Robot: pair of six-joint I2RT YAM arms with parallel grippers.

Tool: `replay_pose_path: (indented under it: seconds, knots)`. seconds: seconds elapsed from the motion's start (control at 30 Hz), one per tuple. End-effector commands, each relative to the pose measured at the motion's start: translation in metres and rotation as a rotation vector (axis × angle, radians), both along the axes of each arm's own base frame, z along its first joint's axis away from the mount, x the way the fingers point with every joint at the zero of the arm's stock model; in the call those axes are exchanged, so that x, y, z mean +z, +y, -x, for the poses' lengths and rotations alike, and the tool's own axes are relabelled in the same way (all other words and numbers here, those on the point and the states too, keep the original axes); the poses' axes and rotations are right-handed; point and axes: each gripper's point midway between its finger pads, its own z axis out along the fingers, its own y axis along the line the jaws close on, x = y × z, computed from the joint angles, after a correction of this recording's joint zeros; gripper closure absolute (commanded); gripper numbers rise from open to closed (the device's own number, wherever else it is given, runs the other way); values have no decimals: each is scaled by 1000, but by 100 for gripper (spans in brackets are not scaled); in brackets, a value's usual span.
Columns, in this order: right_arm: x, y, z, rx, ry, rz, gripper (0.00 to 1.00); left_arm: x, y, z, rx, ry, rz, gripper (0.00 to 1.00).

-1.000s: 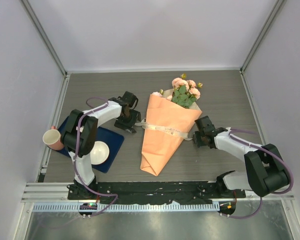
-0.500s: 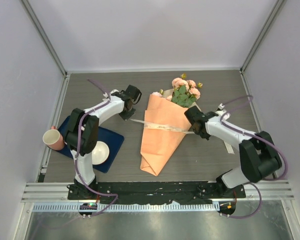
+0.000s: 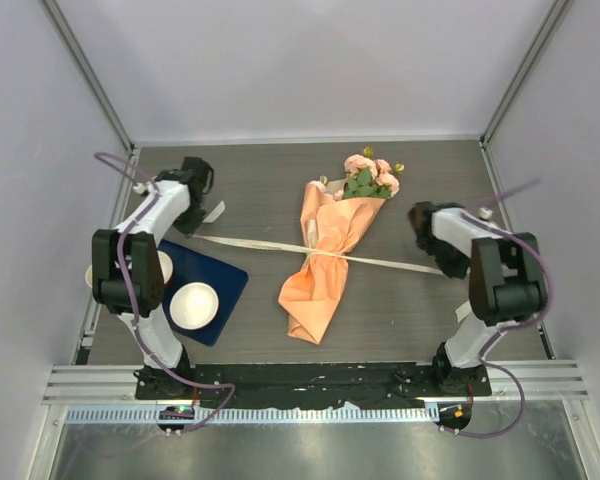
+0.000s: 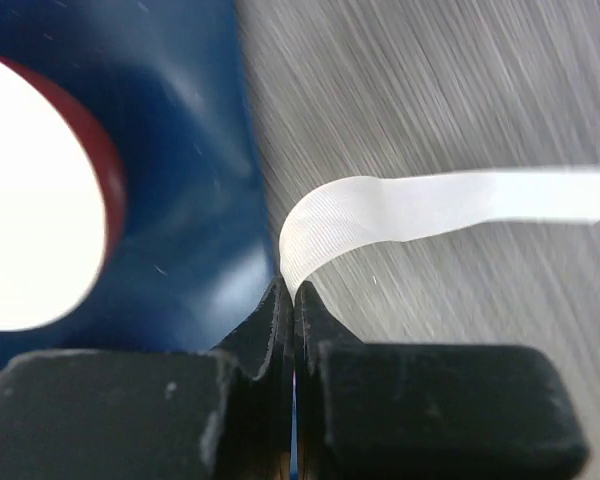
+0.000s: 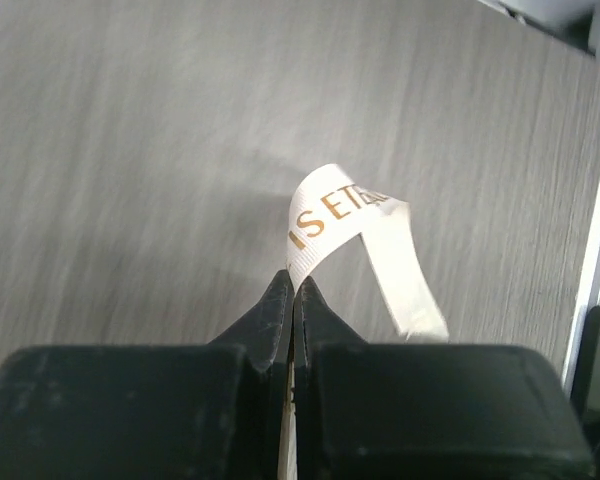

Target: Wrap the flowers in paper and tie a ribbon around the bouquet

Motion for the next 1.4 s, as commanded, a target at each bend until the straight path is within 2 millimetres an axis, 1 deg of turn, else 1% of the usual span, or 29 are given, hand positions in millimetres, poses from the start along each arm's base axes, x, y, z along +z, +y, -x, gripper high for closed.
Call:
replay_pose_path:
  seconds: [0.0,0.07,0.1,0.13,0.17,0.2,0.23,0.27,0.3,0.37,0.4,0.47,0.53,0.57,0.6,0.63,0.7,0.77,0.83,0.9,0.97,1.1,1.33,1.37]
  knots:
    - [-21,-49,26,-169,-54,-194,100,18,60,-1,140,-25,51,100]
    - [-21,-64,28,-216,-50,-181,100,8,59,-1,148,-4,67,100]
    - [-20,-68,27,-227,-50,-180,100,2,76,4,201,1,67,100]
    - [-23,-71,29,-245,-54,-197,100,0,82,7,222,0,67,100]
    - [-25,-81,30,-283,-82,-207,100,-2,89,9,250,-10,70,100]
    - [-28,-84,32,-292,-85,-211,100,-4,103,11,293,-32,84,100]
    - [-28,-88,33,-301,-87,-211,100,-4,112,12,319,-36,82,100]
    - [-29,-98,35,-328,-97,-201,100,-3,122,13,341,-37,75,100]
    - [-29,-103,34,-343,-108,-196,100,3,138,12,374,-49,59,100]
    - [-31,-111,31,-348,-111,-181,100,6,147,8,388,-54,60,100]
    - [-33,-115,31,-365,-117,-187,100,11,148,2,388,-75,63,100]
    - [-38,-117,25,-368,-135,-207,100,9,142,-3,370,-80,103,100]
    - [-38,-120,23,-367,-141,-197,100,6,138,-5,367,-83,121,100]
    - [-38,-123,22,-370,-145,-191,100,5,140,-6,366,-83,112,100]
    - [-42,-125,24,-381,-143,-207,100,7,142,-6,377,-81,100,100]
    - [-45,-131,29,-415,-152,-222,100,7,146,-6,382,-86,86,100]
    - [-55,-137,32,-441,-164,-249,100,6,150,-6,400,-93,87,100]
    - [-57,-143,33,-462,-164,-253,100,3,155,-5,411,-77,76,100]
    - [-60,-144,33,-477,-173,-269,100,4,162,-6,431,-76,70,100]
    - [-60,-150,37,-501,-182,-263,100,5,170,-6,450,-82,66,100]
    - [-58,-153,38,-505,-180,-251,100,5,172,-5,453,-77,58,100]
    - [-59,-155,37,-512,-189,-255,100,2,169,-11,446,-82,87,100]
    - [-60,-163,43,-543,-200,-256,100,1,174,-13,454,-79,102,100]
    - [-60,-163,42,-541,-200,-256,100,3,173,-15,448,-85,106,100]
